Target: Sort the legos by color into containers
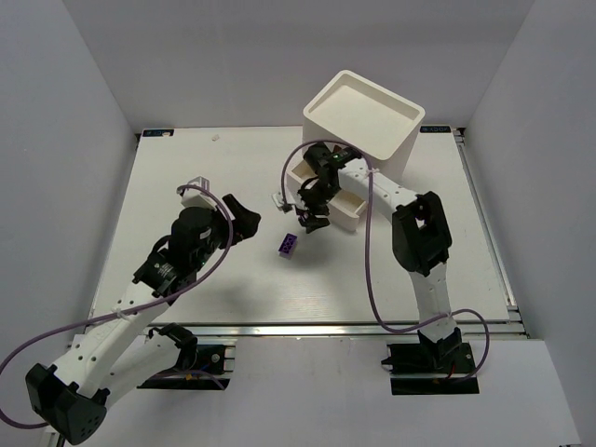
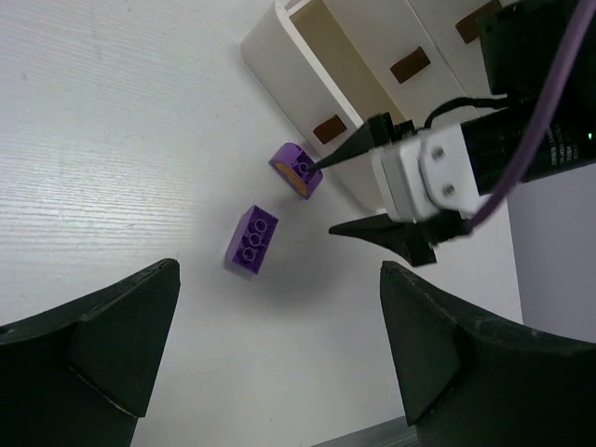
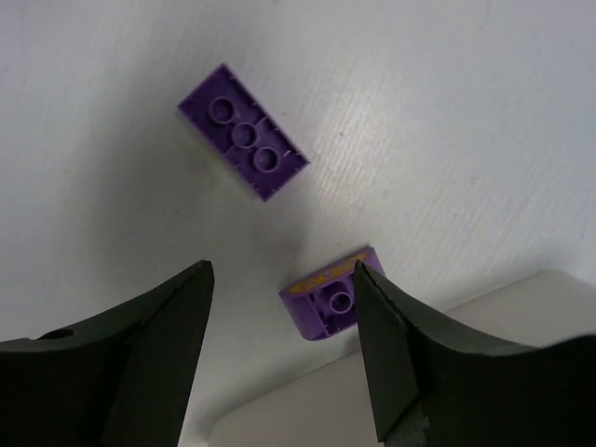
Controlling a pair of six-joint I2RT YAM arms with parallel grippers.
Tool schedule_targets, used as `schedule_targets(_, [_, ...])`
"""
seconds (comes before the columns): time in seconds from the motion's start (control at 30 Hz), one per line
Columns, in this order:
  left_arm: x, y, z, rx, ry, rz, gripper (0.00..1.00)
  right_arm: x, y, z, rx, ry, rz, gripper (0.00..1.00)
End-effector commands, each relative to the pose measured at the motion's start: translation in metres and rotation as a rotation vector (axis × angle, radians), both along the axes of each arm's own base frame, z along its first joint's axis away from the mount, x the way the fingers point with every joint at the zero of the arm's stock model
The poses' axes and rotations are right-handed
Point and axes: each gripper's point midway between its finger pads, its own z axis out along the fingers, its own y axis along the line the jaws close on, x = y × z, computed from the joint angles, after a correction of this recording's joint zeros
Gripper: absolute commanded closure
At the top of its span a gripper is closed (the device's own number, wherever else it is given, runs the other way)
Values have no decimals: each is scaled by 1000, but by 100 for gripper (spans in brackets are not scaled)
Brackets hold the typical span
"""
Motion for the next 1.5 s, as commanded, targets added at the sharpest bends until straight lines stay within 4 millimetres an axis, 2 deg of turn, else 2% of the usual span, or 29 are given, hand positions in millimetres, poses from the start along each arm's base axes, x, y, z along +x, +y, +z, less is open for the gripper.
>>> schedule_targets(0.0, [-4,11,-7,16,21,38,3,18,7,19,-40,56,-294,33])
schedule_targets(0.03, [-5,12,-7,16,17,40,3,26,11,20,-25,39,-350,33])
schedule_targets(0.13, [-5,13,-7,22,15,41,3,25,3,15,-70,80,-549,32])
schedule_targets(0.27, [-2,12,-9,41,15,36,2,17,-8,17,-123,109,-705,30])
schedule_targets(0.37, [-1,11,-10,44,16,29,2,16,-16,10,-157,104,-821,26])
schedule_targets(0.47, [0,8,-11,47,17,18,2,31,-19,2,-149,59,-934,23])
schedule_targets(0.77, [0,8,-8,51,19,15,2,62,-20,-34,-195,-5,-1048,22])
schedule_targets(0.9, [-2,10,-7,47,19,20,2,65,-15,-47,-210,8,-1047,23])
schedule_targets(1.03, [-4,8,-9,48,27,10,2,65,-15,-57,-221,11,-1048,31])
schedule_targets(1.1, [-4,6,-13,50,46,0,2,63,-14,-61,-219,18,-1039,40])
schedule_targets(1.13, [-4,5,-16,58,57,-6,2,61,-11,-60,-215,25,-1023,50])
schedule_targets(1.2, [-4,4,-17,59,61,-9,2,58,-8,-58,-208,43,-1003,63])
schedule_targets(1.27, [-4,4,-18,63,62,-14,2,52,-3,-41,-165,68,-959,78])
schedule_targets(1.3, [-4,4,-19,63,62,-15,2,47,1,-31,-145,84,-935,81])
schedule_targets(1.33, [-4,3,-18,61,58,-20,2,46,4,-7,-92,81,-915,85])
schedule_targets(1.37, [-4,2,-18,60,56,-24,2,44,6,9,-55,74,-894,90])
schedule_targets(1.43, [-5,-1,-23,61,63,-41,2,50,6,43,21,22,-895,94])
schedule_targets(1.47, [-3,-3,-21,54,52,-50,3,57,0,50,27,-19,-924,99])
